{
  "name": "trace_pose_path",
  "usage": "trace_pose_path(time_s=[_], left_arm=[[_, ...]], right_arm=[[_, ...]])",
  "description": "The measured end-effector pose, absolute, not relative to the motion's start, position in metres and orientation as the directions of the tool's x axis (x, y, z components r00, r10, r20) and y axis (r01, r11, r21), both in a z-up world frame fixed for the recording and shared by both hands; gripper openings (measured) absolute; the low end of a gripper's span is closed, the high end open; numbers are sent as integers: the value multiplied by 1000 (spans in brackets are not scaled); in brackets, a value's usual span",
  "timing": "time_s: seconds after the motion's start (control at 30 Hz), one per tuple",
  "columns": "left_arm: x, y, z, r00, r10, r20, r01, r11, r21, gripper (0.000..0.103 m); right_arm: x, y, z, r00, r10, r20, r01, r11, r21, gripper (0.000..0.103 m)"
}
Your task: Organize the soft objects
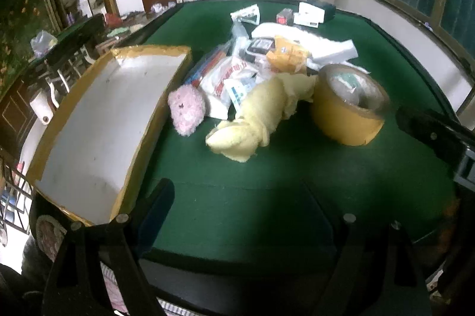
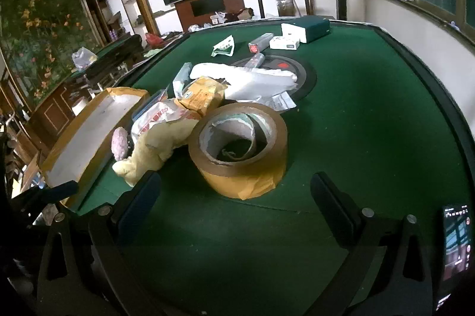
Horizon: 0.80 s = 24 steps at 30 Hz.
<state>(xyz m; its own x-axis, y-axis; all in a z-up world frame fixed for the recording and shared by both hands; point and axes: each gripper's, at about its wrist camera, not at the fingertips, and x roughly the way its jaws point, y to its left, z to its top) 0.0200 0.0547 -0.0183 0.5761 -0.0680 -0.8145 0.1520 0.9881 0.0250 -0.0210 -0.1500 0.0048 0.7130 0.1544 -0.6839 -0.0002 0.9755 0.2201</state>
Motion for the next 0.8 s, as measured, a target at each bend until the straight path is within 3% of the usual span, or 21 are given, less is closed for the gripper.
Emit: trace_pose_path(time_s=[0.8], left_arm=[[25,50,-19,561,-17,-828,172,980,97,85]], right_arm=[[-5,-146,7,676,190,-712,-45,975,218,102]])
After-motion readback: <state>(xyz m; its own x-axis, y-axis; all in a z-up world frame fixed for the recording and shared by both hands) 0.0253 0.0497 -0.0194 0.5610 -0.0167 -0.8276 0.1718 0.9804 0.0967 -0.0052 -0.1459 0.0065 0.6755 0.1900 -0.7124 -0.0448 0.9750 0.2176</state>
